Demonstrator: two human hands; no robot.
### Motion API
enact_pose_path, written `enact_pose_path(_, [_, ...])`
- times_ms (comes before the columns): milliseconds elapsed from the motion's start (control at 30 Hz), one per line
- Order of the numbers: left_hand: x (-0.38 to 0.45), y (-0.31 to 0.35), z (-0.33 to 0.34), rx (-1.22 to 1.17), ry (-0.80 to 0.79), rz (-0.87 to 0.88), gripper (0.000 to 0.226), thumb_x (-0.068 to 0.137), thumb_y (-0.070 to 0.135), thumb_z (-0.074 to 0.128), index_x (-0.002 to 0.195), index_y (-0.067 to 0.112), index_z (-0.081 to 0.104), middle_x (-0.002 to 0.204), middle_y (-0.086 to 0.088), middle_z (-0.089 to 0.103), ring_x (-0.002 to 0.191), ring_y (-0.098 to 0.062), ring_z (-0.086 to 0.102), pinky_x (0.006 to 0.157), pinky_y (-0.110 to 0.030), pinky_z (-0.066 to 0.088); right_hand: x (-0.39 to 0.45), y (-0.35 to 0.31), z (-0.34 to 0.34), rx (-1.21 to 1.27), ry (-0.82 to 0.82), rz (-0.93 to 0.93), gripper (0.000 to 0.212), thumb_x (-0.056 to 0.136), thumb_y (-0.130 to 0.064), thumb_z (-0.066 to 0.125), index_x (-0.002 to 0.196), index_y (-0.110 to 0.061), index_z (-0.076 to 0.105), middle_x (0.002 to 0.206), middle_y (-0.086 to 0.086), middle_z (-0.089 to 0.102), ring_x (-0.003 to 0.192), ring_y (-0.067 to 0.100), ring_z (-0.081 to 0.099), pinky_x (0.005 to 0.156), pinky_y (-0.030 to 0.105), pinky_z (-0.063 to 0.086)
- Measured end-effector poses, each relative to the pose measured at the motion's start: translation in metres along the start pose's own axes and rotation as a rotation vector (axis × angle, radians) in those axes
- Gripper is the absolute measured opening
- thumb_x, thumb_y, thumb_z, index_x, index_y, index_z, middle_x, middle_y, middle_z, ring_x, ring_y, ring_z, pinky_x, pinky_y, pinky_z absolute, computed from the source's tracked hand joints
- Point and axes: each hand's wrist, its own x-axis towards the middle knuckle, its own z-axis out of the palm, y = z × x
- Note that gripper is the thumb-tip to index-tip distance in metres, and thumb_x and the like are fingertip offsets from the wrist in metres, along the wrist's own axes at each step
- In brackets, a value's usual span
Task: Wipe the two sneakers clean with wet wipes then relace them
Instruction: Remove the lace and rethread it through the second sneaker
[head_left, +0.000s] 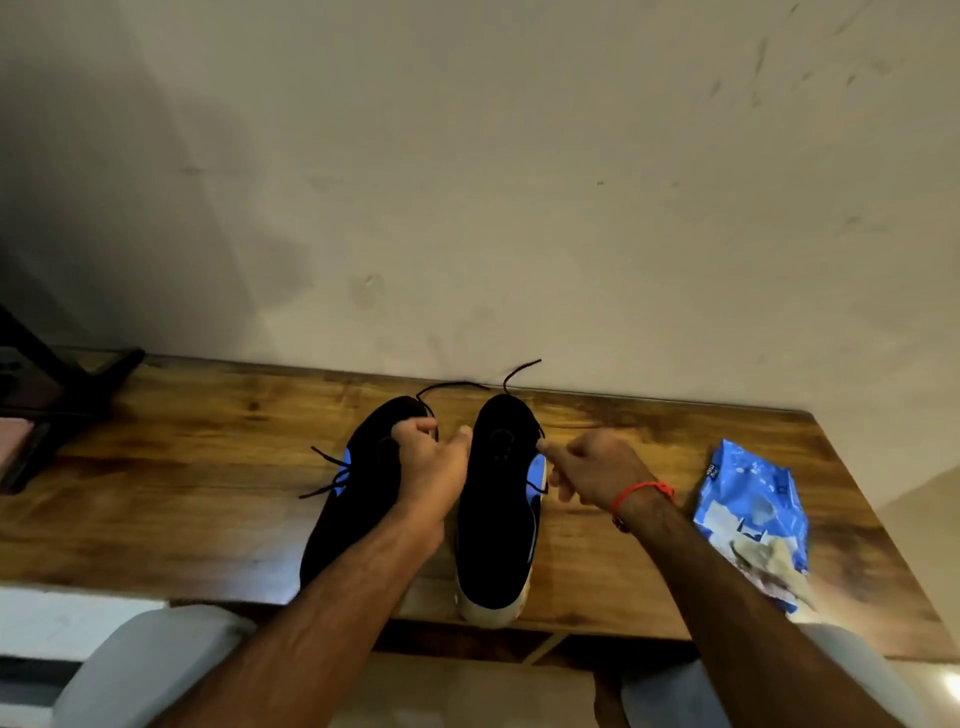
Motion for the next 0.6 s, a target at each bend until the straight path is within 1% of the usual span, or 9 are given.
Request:
enact_pose_path(133, [0.004,-0.028,0.013,-0.109,-0.064,-0.288,0.054,0.094,0.037,0.068,0.139,0.019,0.046,0.132,-0.007,0.059,0.113,-0.031,0.062,0.082,-0.041,0.053,-0.013,-0.003,0.009,-0.145,-0.272,0.203,0.068,0.092,-0.069,0.044,0.070,-0.012,0.074,0.062,0.000,0.072,0.049,0.014,0.060,0.057,0.025,0.050])
enact_pose_path(200, [0.011,-0.030,0.011,-0.211,-0.087,-0.307,0.043,0.098,0.035,0.064,0.131,0.009,0.058,0.115,-0.010,0.068,0.106,-0.034,0.067,0.079,-0.040,0.053,-0.012,-0.002,0.019,-0.046,-0.264,0.229,0.063,0.089,-0.070,0.050,0.084,-0.011,0.074,0.074,0.002,0.076,0.053,0.015,0.062,0.053,0.023,0.046])
enact_pose_path(267, [0.012,-0.024,0.008,-0.259,-0.066,-0.278,0.025,0.100,0.023,0.062,0.113,0.003,0.065,0.092,-0.008,0.067,0.086,-0.025,0.067,0.063,-0.032,0.045,-0.008,-0.001,0.030,0.153,-0.175,0.226,0.054,0.088,-0.061,0.061,0.094,-0.008,0.072,0.085,0.005,0.074,0.057,0.014,0.059,0.051,0.022,0.044])
enact_pose_path(300, [0.013,-0.022,0.007,-0.254,-0.043,-0.246,0.011,0.099,0.017,0.063,0.103,0.007,0.065,0.091,-0.009,0.067,0.083,-0.021,0.064,0.061,-0.031,0.042,-0.007,-0.002,0.034,0.316,-0.135,0.239,0.046,0.090,-0.052,0.064,0.098,-0.007,0.070,0.086,0.006,0.070,0.059,0.014,0.056,0.050,0.021,0.042])
enact_pose_path(333, [0.012,-0.019,0.006,-0.252,-0.029,-0.195,0.007,0.098,0.012,0.065,0.096,0.018,0.063,0.094,-0.010,0.068,0.085,-0.019,0.063,0.062,-0.029,0.043,-0.006,-0.007,0.038,0.513,-0.108,0.265,0.037,0.093,-0.044,0.064,0.100,-0.008,0.069,0.086,0.005,0.066,0.060,0.013,0.054,0.049,0.021,0.041])
enact_pose_path(367, [0.010,-0.016,0.006,-0.227,-0.033,-0.129,0.020,0.096,0.009,0.067,0.099,0.028,0.062,0.100,-0.009,0.070,0.089,-0.016,0.065,0.065,-0.027,0.048,-0.004,-0.011,0.041,0.680,-0.077,0.268,0.029,0.095,-0.036,0.064,0.100,-0.008,0.068,0.086,0.004,0.064,0.062,0.013,0.054,0.051,0.022,0.041])
enact_pose_path(433, [0.008,-0.014,0.007,-0.106,-0.061,0.056,0.027,0.094,0.007,0.070,0.118,0.019,0.066,0.108,-0.005,0.074,0.093,-0.012,0.070,0.073,-0.021,0.056,0.003,-0.017,0.049,0.784,0.016,0.155,0.013,0.097,-0.022,0.063,0.097,-0.011,0.069,0.088,0.004,0.067,0.071,0.015,0.059,0.059,0.025,0.046])
enact_pose_path(533, [0.012,-0.017,0.007,0.235,-0.040,0.399,0.022,0.093,0.009,0.072,0.114,0.011,0.073,0.098,0.007,0.074,0.083,-0.007,0.071,0.073,-0.017,0.057,0.009,-0.018,0.056,0.493,0.074,-0.066,0.017,0.099,-0.012,0.055,0.102,-0.017,0.071,0.088,0.001,0.069,0.085,0.018,0.063,0.075,0.026,0.049])
enact_pose_path(600, [0.014,-0.016,0.006,0.387,-0.026,0.615,0.015,0.090,0.007,0.075,0.104,0.012,0.075,0.108,0.013,0.065,0.092,-0.003,0.066,0.081,-0.013,0.053,0.011,-0.017,0.056,0.261,0.006,-0.219,0.022,0.099,-0.006,0.051,0.108,-0.010,0.071,0.094,0.004,0.066,0.089,0.019,0.061,0.078,0.029,0.047])
